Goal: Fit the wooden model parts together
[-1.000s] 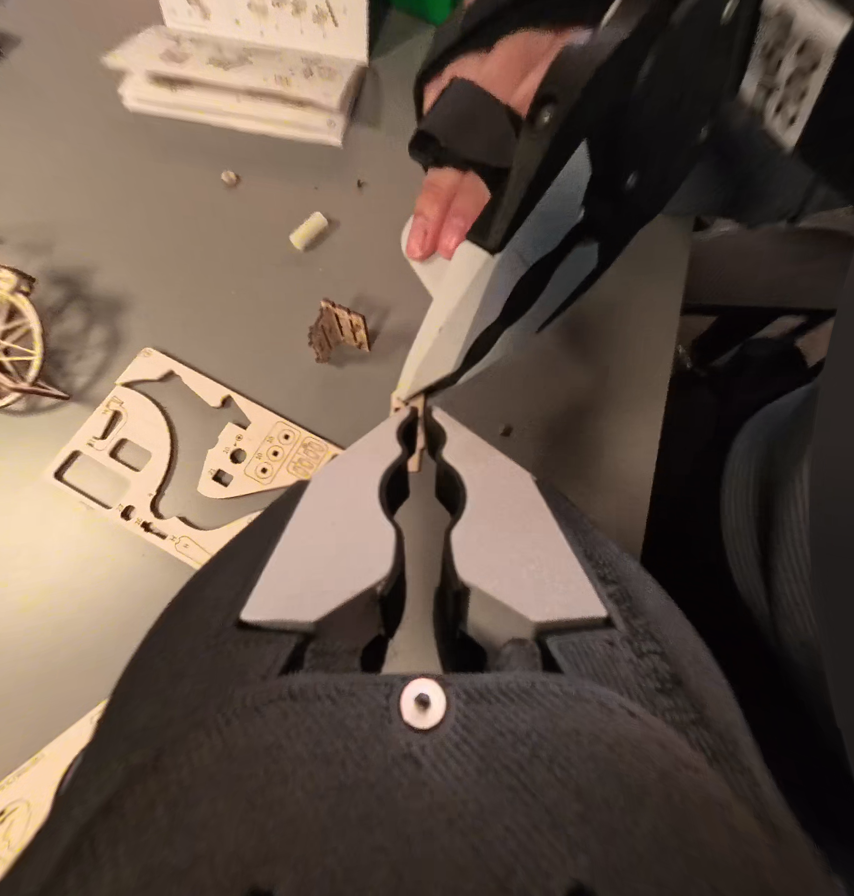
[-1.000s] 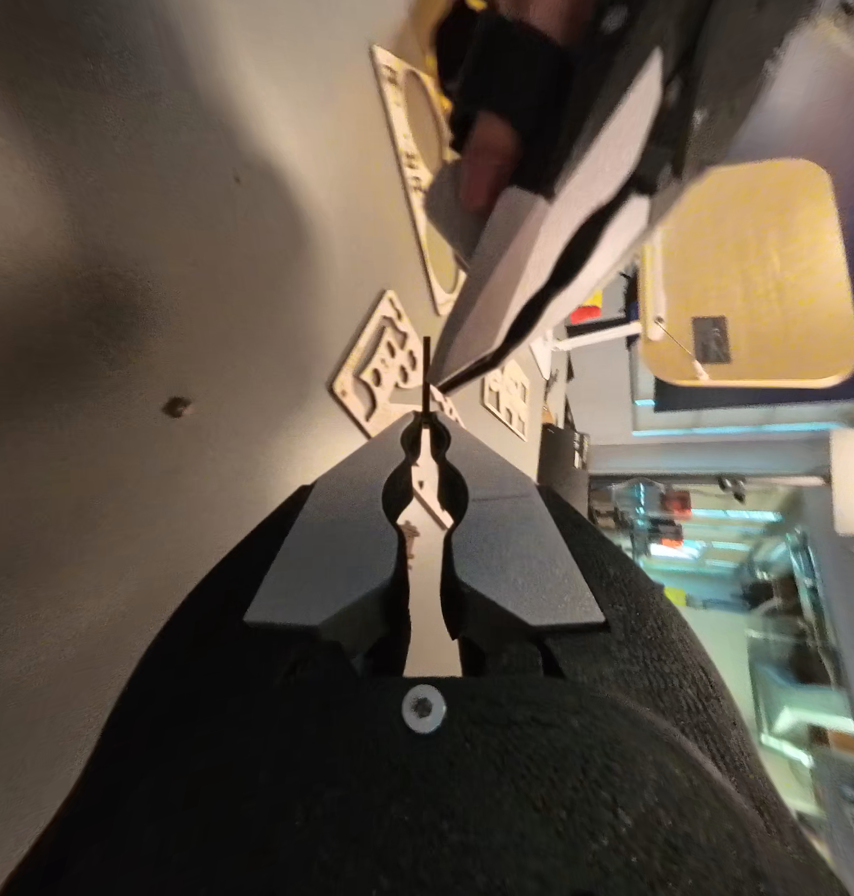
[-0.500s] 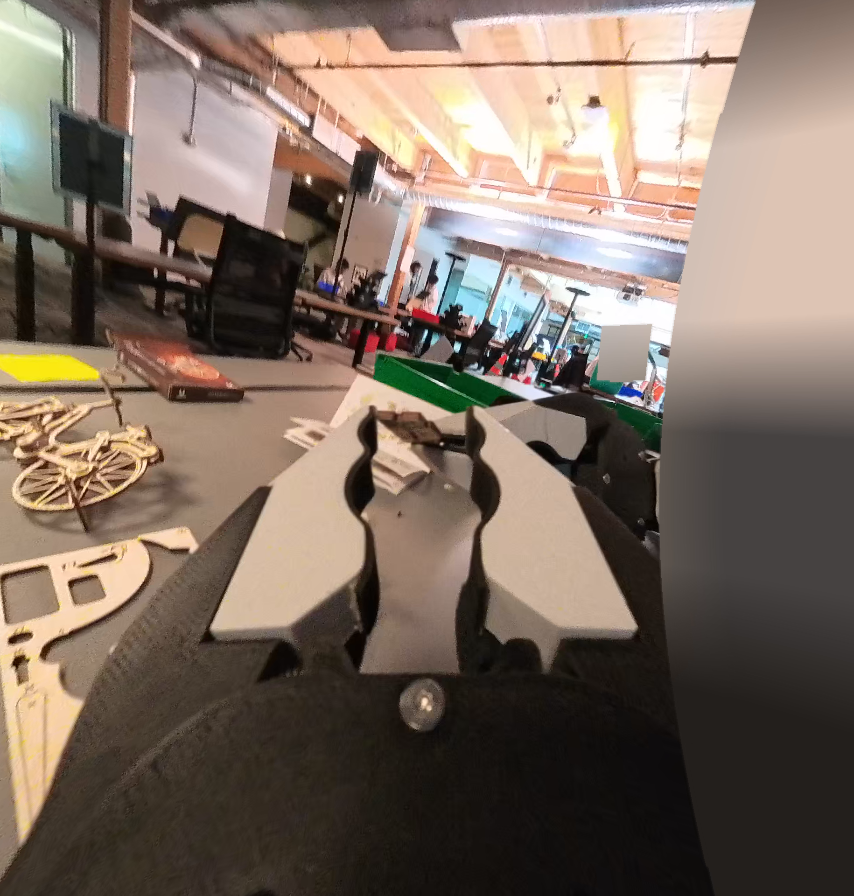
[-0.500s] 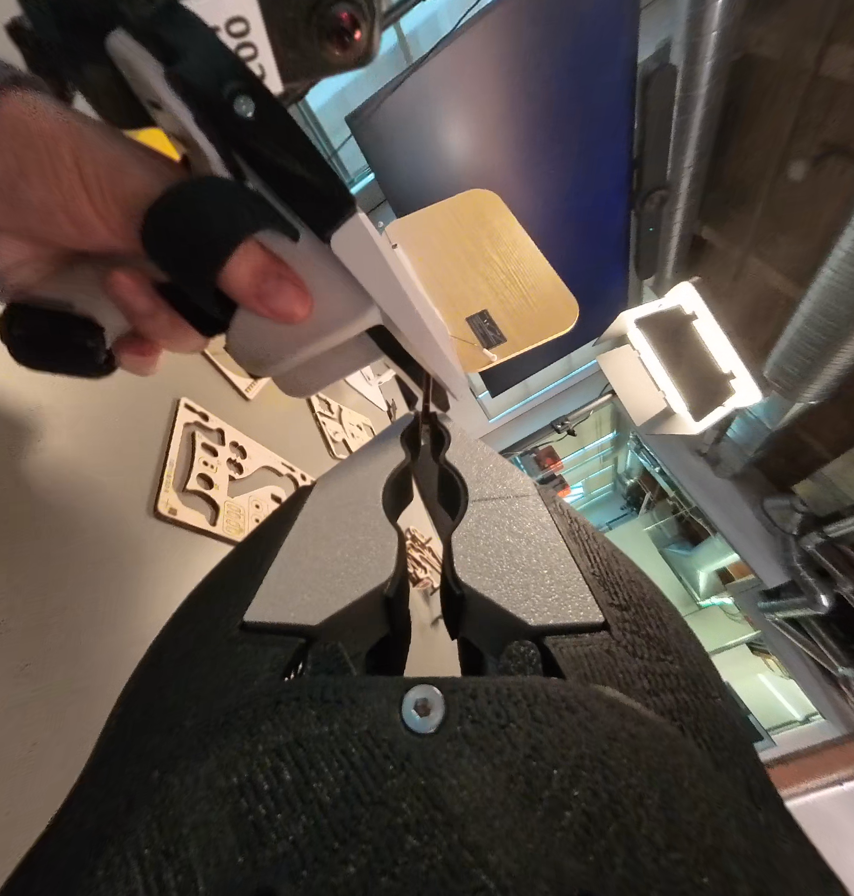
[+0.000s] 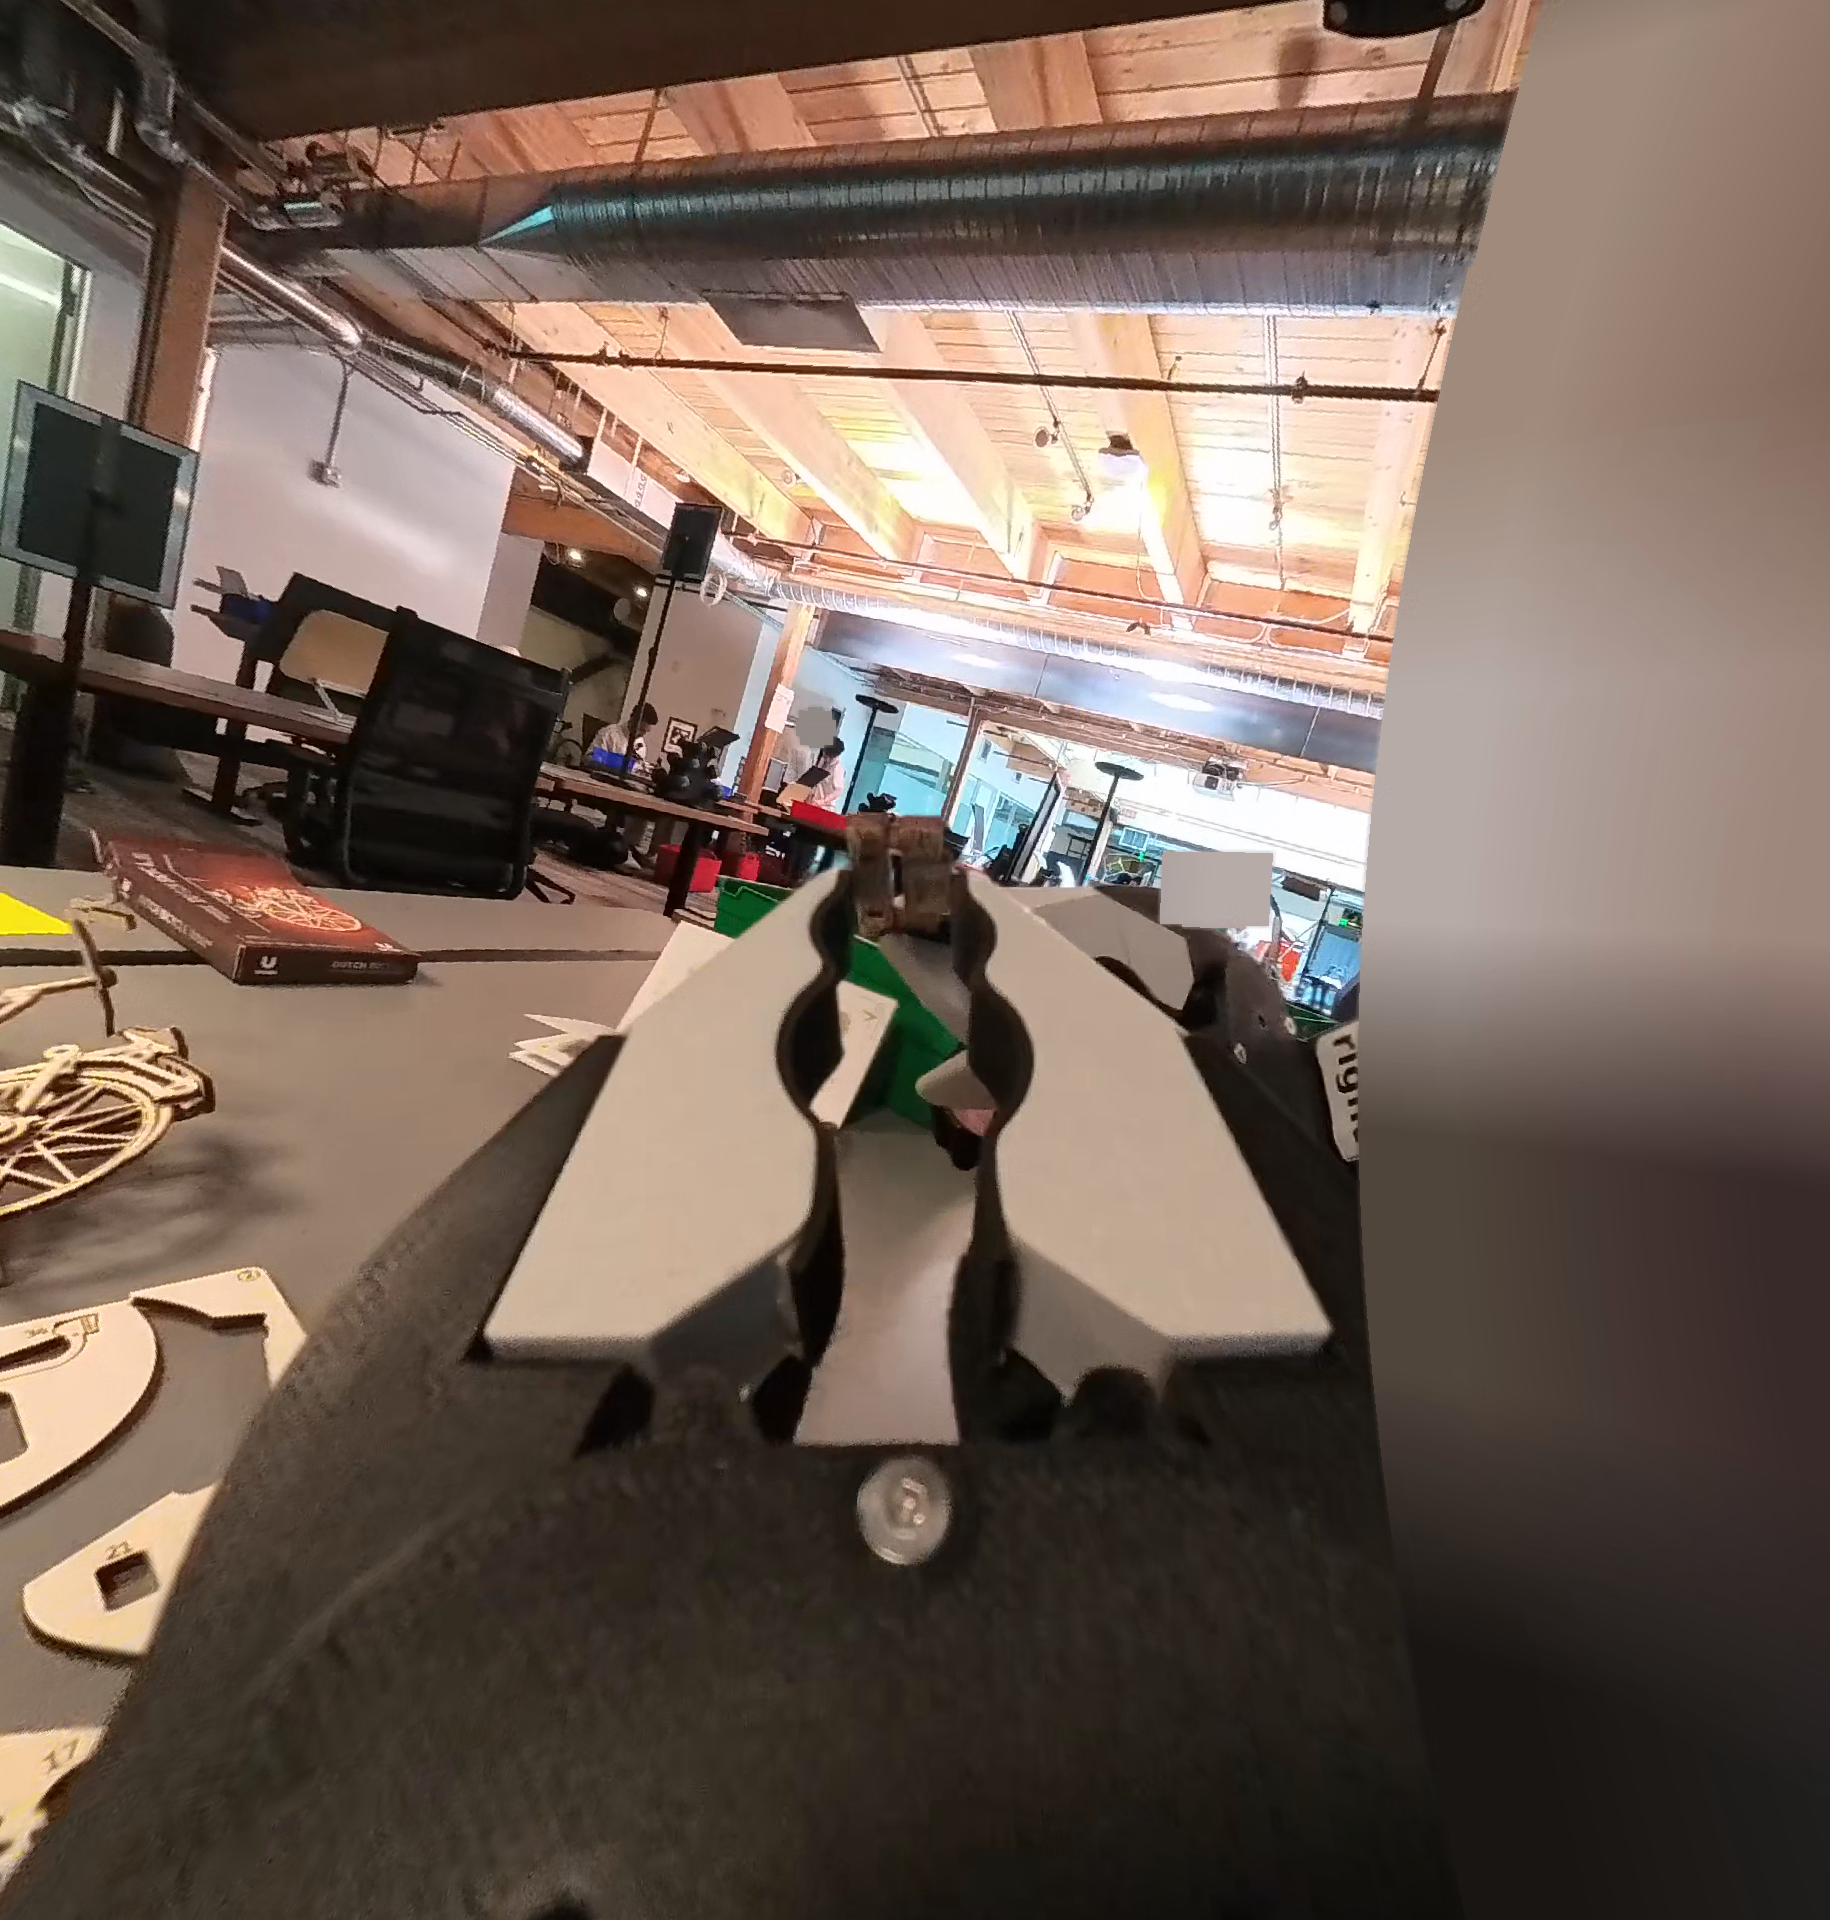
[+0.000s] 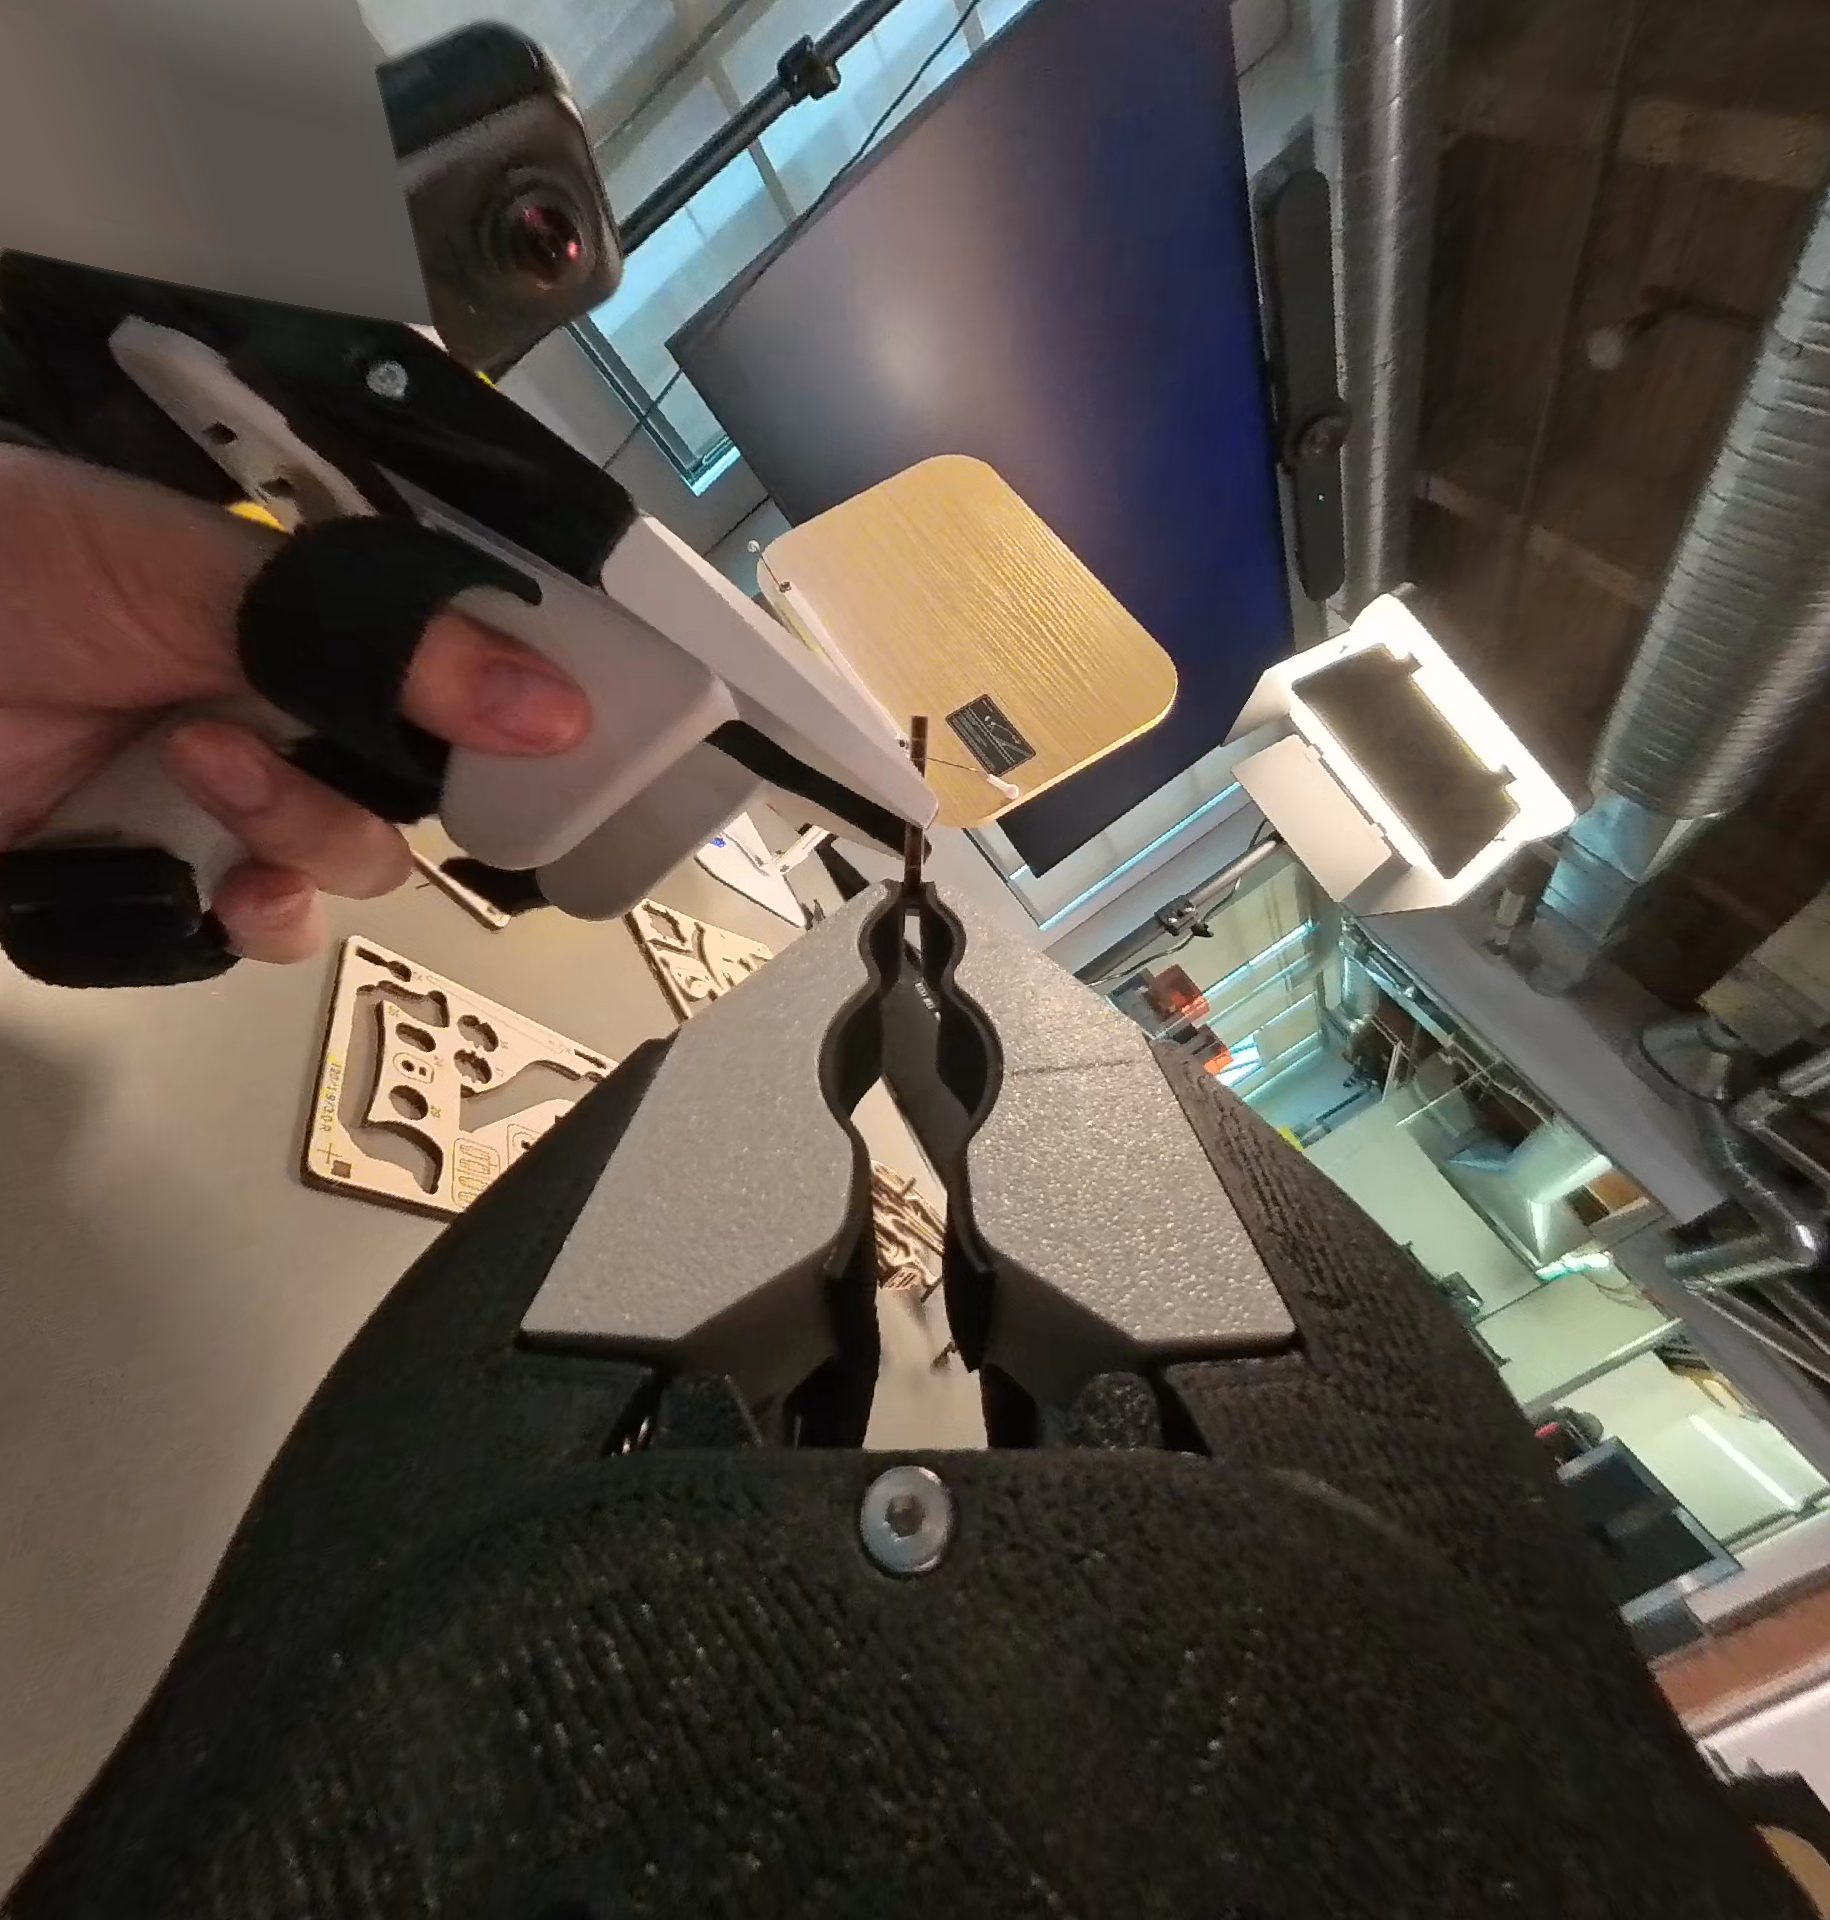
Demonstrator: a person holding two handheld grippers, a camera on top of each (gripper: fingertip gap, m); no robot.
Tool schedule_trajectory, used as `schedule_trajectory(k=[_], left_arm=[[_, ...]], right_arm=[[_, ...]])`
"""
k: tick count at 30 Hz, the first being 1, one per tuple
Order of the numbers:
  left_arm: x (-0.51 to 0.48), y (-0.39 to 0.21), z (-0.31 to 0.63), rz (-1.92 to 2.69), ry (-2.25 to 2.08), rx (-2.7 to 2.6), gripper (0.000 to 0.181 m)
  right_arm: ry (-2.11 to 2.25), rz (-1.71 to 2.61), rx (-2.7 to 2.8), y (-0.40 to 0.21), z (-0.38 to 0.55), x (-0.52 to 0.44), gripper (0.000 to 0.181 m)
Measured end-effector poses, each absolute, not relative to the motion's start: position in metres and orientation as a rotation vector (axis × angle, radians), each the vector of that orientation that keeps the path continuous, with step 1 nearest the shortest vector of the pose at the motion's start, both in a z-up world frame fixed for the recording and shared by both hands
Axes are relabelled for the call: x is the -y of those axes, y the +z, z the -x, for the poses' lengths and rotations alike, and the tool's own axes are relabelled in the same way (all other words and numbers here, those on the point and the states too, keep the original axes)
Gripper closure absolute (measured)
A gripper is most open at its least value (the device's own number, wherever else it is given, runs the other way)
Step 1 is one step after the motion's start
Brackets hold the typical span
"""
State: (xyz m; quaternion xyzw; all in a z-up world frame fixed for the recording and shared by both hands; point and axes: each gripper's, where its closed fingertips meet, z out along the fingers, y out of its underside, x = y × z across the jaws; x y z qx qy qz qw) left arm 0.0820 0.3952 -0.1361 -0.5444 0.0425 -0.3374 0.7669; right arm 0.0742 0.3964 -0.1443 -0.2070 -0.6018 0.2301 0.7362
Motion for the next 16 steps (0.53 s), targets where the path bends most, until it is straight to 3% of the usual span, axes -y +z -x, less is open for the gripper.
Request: schedule_trajectory(k=[9, 12, 14, 16], left_arm=[[-0.396, -0.138, -0.082, 1.195, -0.715, -0.128, 0.164], [-0.402, -0.154, -0.073, 1.336, -0.613, -0.243, 0.164], [-0.408, -0.179, -0.070, 1.514, -0.536, -0.396, 0.164], [-0.413, -0.206, -0.068, 1.676, -0.449, -0.567, 0.164]], right_arm=[[0.600, 0.421, 1.370, -0.148, -0.075, -0.393, 0.177], [0.875, 0.473, 1.528, -0.155, -0.087, -0.402, 0.151], [1.098, 0.706, 1.647, -0.166, -0.092, -0.425, 0.129], [1.237, 0.937, 1.763, -0.191, -0.096, -0.440, 0.119]])
